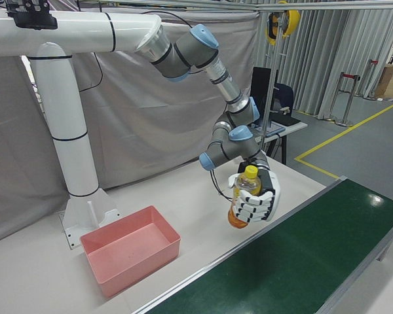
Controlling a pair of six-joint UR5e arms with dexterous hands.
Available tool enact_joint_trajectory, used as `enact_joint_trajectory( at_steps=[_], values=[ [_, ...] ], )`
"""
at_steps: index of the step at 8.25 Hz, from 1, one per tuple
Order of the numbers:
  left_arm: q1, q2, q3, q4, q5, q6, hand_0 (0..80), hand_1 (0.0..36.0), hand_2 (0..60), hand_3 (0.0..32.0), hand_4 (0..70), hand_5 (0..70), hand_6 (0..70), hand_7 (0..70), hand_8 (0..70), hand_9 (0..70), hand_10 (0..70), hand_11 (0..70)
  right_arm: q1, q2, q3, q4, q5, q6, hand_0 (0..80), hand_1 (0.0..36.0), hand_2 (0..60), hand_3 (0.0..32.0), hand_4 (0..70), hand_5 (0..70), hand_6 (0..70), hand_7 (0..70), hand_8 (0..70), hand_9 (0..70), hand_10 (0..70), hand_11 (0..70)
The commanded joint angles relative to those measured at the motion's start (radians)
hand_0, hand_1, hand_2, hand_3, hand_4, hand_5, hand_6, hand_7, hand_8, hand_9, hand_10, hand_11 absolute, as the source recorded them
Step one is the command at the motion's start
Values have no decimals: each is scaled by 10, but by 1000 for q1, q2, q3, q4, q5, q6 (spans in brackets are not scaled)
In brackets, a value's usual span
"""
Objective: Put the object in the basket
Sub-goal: 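Grasp the orange-labelled bottle with the left hand and lift it off, then carry the held bottle with the left hand over the pink tray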
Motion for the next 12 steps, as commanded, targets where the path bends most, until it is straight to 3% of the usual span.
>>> enact_joint_trajectory(
  at_steps=[1,3,5,6,8,9,10,11,12],
  values=[
    [167,116,-191,5,0,111,607,340,600,0,700,700,700,700,700,700,700,700,0,0,0,0,0,0,0,0,0,0,0,0,0,0,0,0,0,0],
    [264,124,-227,9,1,210,596,333,600,0,700,700,700,700,700,700,700,700,0,0,0,0,0,0,0,0,0,0,0,0,0,0,0,0,0,0],
    [314,115,-317,183,126,393,603,298,600,0,700,700,700,700,700,700,700,700,0,0,0,0,0,0,0,0,0,0,0,0,0,0,0,0,0,0],
    [378,113,-381,236,124,429,603,269,600,0,700,700,700,700,700,700,700,700,0,0,0,0,0,0,0,0,0,0,0,0,0,0,0,0,0,0],
    [517,78,-374,244,119,470,614,204,600,0,700,700,700,700,700,700,700,700,0,0,0,0,0,0,0,0,0,0,0,0,0,0,0,0,0,0],
    [531,76,-362,244,119,481,632,163,600,0,700,700,700,700,700,700,700,700,0,0,0,0,0,0,0,0,0,0,0,0,0,0,0,0,0,0],
    [535,76,-322,201,119,483,653,114,408,0,700,700,700,700,700,700,700,700,0,0,0,0,0,-1,0,0,0,0,0,0,0,0,0,0,0,0],
    [537,78,-255,120,119,473,720,53,12,0,700,700,700,700,700,700,700,700,0,0,0,0,0,-1,0,0,0,0,0,0,0,0,0,0,0,0],
    [543,78,-207,69,119,470,770,34,0,0,700,700,700,700,624,700,611,700,0,0,0,0,0,0,0,0,0,0,0,0,0,0,0,0,0,0]
  ],
)
